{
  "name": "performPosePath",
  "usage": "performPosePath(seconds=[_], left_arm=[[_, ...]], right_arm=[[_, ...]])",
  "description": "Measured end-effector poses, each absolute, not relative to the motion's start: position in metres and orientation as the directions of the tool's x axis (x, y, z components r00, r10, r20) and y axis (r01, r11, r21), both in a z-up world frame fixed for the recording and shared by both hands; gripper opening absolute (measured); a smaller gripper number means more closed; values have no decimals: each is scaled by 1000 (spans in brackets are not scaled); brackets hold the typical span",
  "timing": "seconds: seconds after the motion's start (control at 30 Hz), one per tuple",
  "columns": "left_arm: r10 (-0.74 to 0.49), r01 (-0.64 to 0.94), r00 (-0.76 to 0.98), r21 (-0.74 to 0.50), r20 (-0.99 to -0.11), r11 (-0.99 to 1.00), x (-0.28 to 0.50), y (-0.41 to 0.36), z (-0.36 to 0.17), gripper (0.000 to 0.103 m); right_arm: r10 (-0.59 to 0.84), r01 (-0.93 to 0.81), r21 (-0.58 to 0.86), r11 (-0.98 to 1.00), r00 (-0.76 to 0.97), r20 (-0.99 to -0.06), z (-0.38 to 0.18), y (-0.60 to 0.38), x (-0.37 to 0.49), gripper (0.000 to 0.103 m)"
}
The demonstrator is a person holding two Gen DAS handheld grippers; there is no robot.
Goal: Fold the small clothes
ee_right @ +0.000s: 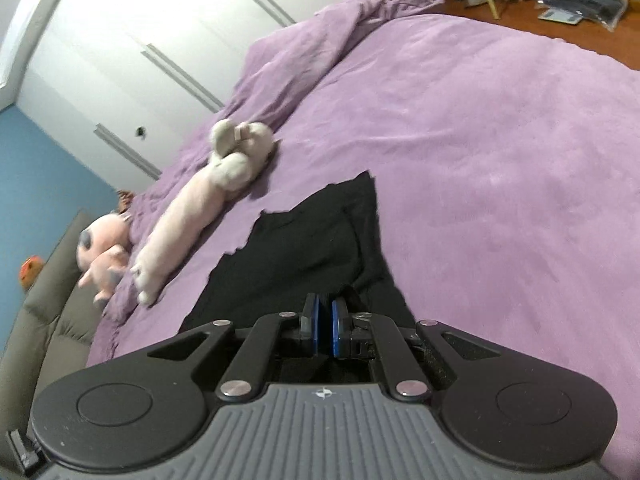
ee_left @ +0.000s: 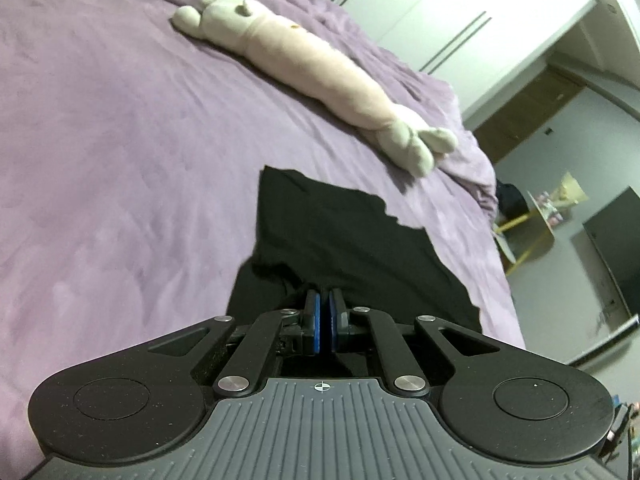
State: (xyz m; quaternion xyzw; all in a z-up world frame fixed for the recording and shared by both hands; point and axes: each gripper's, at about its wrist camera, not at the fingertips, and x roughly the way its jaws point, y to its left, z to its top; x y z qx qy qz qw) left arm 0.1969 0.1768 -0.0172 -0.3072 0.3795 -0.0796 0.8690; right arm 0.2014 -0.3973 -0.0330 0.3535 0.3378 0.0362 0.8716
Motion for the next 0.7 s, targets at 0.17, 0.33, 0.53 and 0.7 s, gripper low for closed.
performPosePath(seconds=[0.17, 0.33, 0.53, 0.7], left_arm=[[-299, -201, 670, -554, -680, 808, 233, 176, -44, 6], [-284, -237, 647, -541, -708, 807, 255, 174, -63, 6], [-203, -323, 673, -530, -711, 784, 261, 183, -73, 7], [-150, -169, 704, -368, -695, 914, 247, 181, -67, 15]], right_arm=[[246, 235, 589, 774, 745, -621, -50, -390, 237, 6], [233, 264, 570, 778, 721, -652, -67, -391, 254, 6], [158, 322, 575, 752, 759, -632, -75, -404, 253, 22], [107, 194, 398, 897, 777, -621, -68, -397, 234, 27]])
